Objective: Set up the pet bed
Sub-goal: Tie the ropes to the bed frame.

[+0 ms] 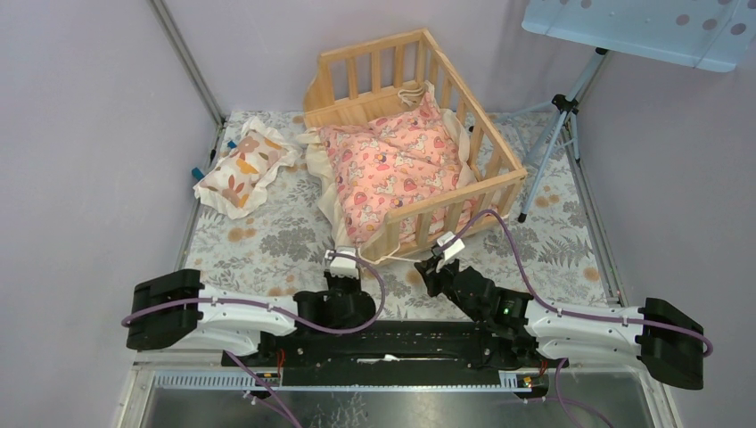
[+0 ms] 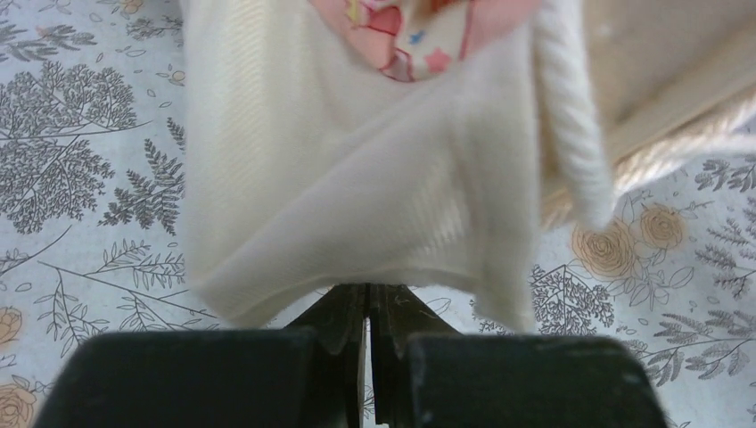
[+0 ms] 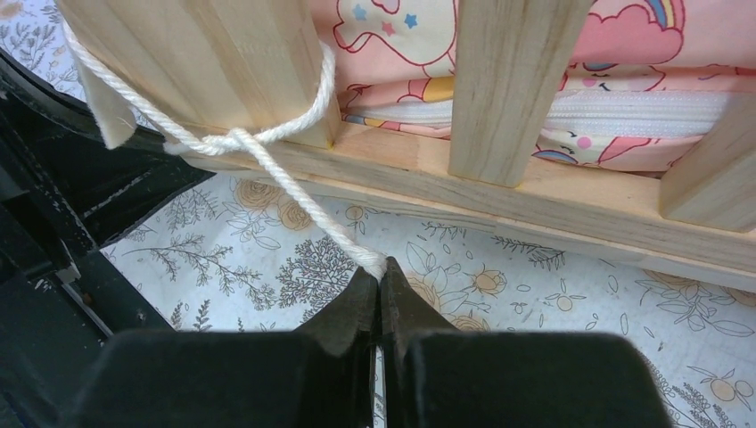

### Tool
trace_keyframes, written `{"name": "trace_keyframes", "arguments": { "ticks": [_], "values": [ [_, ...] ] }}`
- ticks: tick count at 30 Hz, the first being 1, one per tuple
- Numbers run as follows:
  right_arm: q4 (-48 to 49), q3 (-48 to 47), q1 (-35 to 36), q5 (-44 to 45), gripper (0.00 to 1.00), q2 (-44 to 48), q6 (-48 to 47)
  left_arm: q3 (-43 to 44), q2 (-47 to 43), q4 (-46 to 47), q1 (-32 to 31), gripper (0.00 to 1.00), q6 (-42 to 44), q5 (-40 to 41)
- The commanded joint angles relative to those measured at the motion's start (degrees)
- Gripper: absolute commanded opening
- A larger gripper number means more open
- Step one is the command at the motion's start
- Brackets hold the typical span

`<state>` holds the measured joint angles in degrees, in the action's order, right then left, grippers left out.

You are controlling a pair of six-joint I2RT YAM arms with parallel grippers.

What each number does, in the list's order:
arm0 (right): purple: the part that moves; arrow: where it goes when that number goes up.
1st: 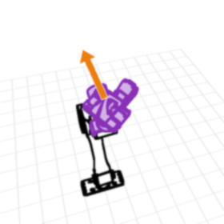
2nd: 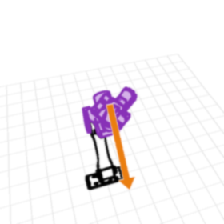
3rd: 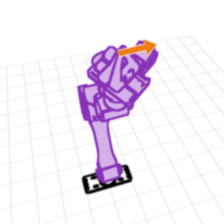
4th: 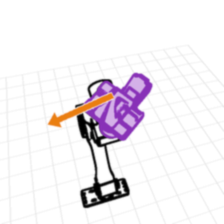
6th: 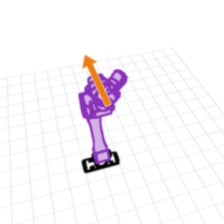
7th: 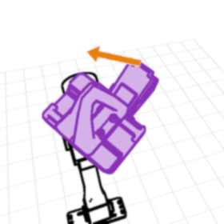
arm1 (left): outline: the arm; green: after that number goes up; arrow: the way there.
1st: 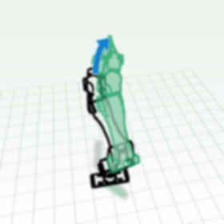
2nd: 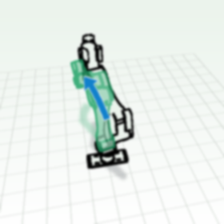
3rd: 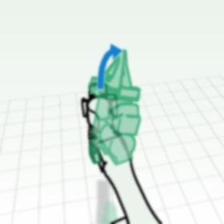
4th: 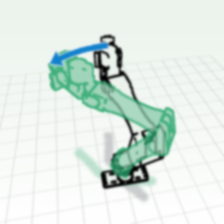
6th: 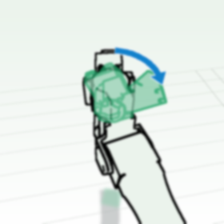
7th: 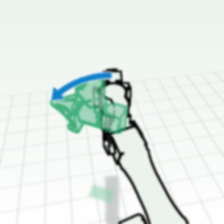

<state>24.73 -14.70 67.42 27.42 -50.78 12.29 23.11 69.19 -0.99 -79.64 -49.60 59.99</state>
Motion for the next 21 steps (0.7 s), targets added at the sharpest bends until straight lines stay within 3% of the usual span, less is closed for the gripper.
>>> {"name": "trace_keyframes", "arguments": {
  "ticks": [1,11,21],
  "values": [
    [0.13,-0.47,-0.27,3.69,0.00,1.02,1.79,0.01,-2.96,-6.32,1.06,0.00,-6.07,2.34],
    [-5.48,-0.55,-0.27,10.79,0.00,2.85,7.33,0.53,-5.01,-21.21,1.28,0.00,-19.28,3.12],
    [-8.69,1.97,-0.26,17.39,0.00,10.56,9.81,-2.73,-14.77,-26.89,5.37,0.00,-27.06,1.59]
  ]
}}
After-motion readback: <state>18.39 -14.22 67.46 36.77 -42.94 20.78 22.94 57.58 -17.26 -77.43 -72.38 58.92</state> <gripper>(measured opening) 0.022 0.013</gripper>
